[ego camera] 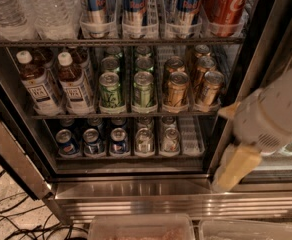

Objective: Pick coke can from top shelf of fridge

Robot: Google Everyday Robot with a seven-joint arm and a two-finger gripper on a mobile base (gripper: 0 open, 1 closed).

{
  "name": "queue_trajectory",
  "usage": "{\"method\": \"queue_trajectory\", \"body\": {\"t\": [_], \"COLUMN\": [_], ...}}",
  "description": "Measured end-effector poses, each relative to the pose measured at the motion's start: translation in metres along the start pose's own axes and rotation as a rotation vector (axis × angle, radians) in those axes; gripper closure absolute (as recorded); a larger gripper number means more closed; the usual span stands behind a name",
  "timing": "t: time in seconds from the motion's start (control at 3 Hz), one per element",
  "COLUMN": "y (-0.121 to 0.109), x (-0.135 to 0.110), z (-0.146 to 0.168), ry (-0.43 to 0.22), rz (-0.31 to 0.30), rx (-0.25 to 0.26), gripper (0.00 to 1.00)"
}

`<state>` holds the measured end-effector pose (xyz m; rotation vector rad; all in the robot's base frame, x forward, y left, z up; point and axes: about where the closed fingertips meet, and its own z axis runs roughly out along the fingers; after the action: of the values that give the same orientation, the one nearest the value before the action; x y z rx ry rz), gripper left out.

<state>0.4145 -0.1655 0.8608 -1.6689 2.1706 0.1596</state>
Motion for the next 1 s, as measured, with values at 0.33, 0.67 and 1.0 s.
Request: {"method": "queue_trajectory", "body": {"t": [0.33, 0.67, 1.0], "y": [0.034, 0.044, 0.047], "x": [0.001, -0.006, -0.015], "z": [0.038, 0.055, 0.045], "ry": [-0.148, -0.328, -0.4], "rz": [0.055, 0.076, 0.06], "rx": [0.001, 0.017, 0.034], "gripper": [0.0, 0.0, 0.0]}}
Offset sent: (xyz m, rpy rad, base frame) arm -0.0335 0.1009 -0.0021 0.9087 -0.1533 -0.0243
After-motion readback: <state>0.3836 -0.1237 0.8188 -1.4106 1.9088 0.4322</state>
